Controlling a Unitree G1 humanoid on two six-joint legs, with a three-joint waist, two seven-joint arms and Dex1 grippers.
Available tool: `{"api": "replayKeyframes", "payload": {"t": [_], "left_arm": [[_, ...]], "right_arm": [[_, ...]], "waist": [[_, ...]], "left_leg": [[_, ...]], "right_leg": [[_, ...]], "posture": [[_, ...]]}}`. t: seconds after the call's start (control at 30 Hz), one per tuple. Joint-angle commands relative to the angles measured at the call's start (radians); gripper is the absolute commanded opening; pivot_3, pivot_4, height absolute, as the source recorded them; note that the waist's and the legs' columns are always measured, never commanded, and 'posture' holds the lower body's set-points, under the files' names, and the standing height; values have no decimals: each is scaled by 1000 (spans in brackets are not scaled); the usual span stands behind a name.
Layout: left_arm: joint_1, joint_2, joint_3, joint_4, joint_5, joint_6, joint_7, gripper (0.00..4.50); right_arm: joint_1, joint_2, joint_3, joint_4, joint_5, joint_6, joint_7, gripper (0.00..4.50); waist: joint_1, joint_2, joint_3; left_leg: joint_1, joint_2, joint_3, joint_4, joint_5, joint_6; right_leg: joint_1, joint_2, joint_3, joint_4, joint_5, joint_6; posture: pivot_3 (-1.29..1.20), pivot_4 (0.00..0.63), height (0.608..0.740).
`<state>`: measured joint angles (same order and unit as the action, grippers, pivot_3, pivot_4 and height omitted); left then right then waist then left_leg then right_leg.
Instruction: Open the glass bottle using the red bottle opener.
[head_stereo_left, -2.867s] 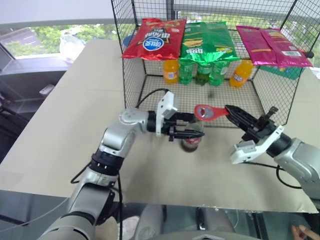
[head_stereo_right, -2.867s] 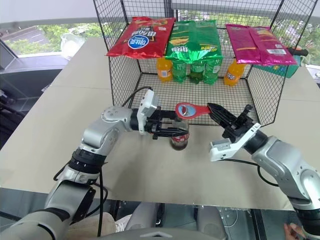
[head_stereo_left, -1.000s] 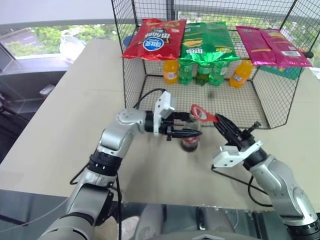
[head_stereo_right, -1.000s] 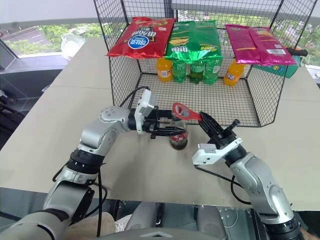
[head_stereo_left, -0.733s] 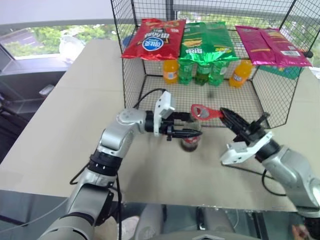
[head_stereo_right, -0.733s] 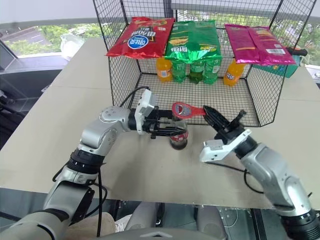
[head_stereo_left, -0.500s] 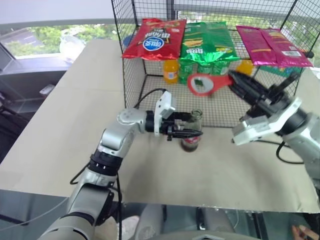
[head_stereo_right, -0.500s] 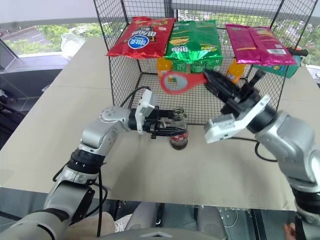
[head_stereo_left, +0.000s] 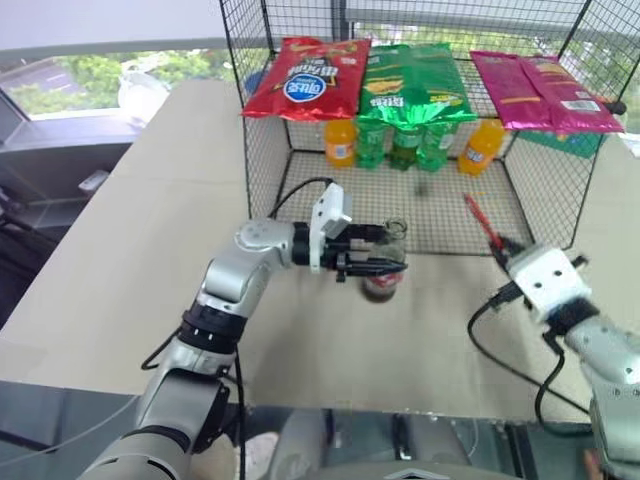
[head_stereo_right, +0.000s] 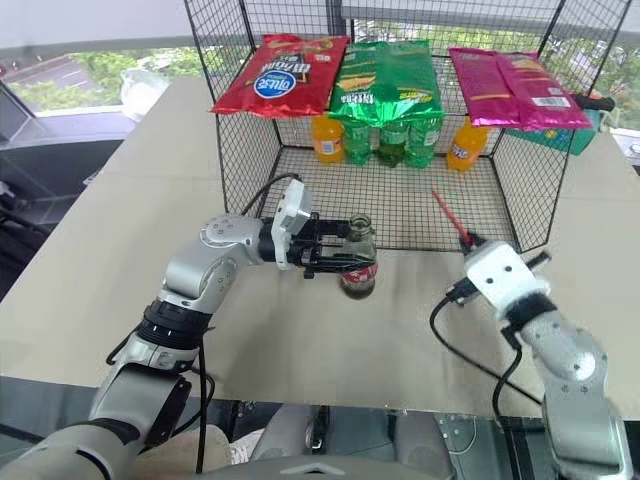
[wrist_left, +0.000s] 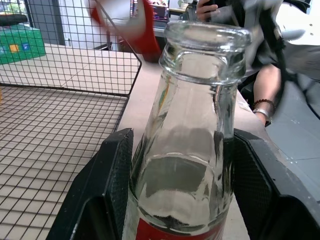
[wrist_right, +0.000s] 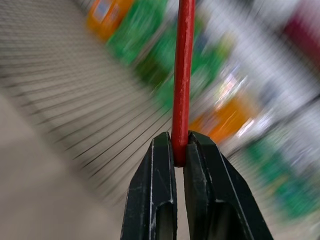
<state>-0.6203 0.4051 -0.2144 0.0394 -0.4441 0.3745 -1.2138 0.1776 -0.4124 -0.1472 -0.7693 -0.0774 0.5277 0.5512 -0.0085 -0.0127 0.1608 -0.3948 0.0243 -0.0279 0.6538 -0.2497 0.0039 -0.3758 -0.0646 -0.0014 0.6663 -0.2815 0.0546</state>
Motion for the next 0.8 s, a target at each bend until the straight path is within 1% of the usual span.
{"api": "replayKeyframes", "payload": {"t": [0.03,0.17,0.33,0.37,0.4,0.43,0.47,0.5,0.63,0.77,0.8], "left_arm": [[8,3,7,-21,13,-12,13,2231],[11,1,10,-24,14,-13,16,2231],[19,0,11,-39,11,-8,22,2231],[20,1,12,-41,10,-7,23,2231],[22,1,13,-44,10,-7,24,2231],[23,1,13,-46,9,-7,25,2231],[25,2,13,-49,10,-8,26,2231],[26,3,13,-51,10,-11,26,2231],[25,0,20,-52,6,-19,27,2231],[16,-9,42,-54,-21,-10,32,2231],[15,-10,47,-56,-28,-5,34,2731]], "right_arm": [[-4,-11,-44,-121,186,330,79,0],[-25,-44,-95,-145,332,549,129,0],[-48,-72,-132,-120,419,665,114,0],[-55,-74,-135,-116,435,684,110,836],[-60,-77,-138,-112,444,695,103,1052],[-63,-81,-140,-109,451,702,96,1627],[-65,-85,-142,-106,454,703,86,2025],[-67,-90,-145,-105,459,704,78,2663],[-61,-140,-130,-108,452,679,51,4455],[-52,-153,-133,-112,460,635,32,4455],[-50,-158,-132,-111,459,624,29,4489]], "waist": [[-2,0,0],[-1,0,0],[0,0,0],[0,0,0],[-1,0,0],[-1,0,0],[-1,0,0],[0,0,0],[0,0,0],[-1,0,0],[-1,0,0]], "left_leg": [[0,0,0,0,0,0],[0,0,-4,0,0,0],[-2,0,-4,0,0,0],[-2,0,-4,0,0,0],[-2,0,-4,0,0,0],[-2,0,-4,0,0,0],[-2,0,-4,0,0,0],[-2,0,-4,0,0,0],[-2,-1,-4,0,0,0],[-2,-1,-3,0,0,0],[-2,-1,-3,0,0,0]], "right_leg": [[0,0,0,0,0,0],[0,0,-1,-1,0,0],[0,0,-1,-2,0,0],[0,0,-1,-2,0,0],[0,0,-1,-2,0,0],[0,0,-2,-2,0,0],[0,0,-2,-2,0,0],[0,0,-2,-2,0,0],[0,0,-2,-3,0,0],[0,0,-2,-3,0,0],[0,0,-2,-3,0,0]], "posture": [[0,150,740],[0,150,740],[0,150,740],[0,150,740],[0,150,740],[0,150,740],[0,150,740],[0,150,740],[0,150,740],[0,150,740],[0,150,740]]}}
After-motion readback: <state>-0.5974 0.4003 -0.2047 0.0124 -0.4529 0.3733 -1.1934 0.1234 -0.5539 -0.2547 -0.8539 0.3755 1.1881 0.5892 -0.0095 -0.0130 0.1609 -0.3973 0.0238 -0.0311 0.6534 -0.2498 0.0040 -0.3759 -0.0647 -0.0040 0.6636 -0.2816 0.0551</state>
